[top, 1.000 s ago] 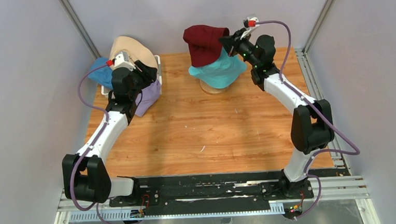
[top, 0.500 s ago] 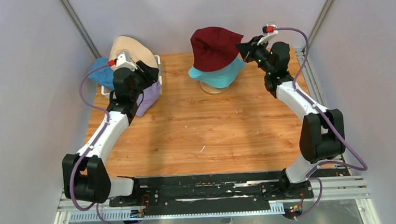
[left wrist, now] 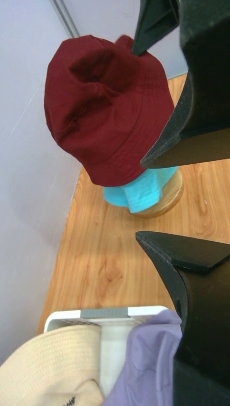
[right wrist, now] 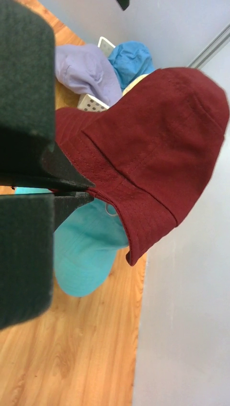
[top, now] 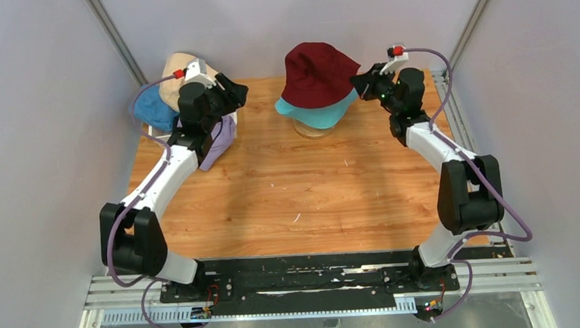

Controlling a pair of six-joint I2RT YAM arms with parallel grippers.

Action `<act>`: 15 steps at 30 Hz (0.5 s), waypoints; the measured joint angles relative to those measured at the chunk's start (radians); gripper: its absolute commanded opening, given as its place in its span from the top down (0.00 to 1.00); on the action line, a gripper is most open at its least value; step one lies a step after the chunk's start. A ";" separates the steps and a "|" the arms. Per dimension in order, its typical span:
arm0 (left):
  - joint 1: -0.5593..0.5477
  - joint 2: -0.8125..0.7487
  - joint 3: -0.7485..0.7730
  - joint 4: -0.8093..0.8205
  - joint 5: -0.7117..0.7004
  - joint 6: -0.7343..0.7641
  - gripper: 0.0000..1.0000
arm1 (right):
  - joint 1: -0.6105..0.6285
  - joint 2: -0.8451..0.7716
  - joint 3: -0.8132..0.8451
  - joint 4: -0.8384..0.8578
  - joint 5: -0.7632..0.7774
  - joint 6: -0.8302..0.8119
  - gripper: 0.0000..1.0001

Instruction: Stack the hats

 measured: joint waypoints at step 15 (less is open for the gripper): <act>-0.026 0.188 0.098 0.048 0.037 -0.005 0.39 | -0.005 0.052 -0.111 0.026 -0.046 0.045 0.99</act>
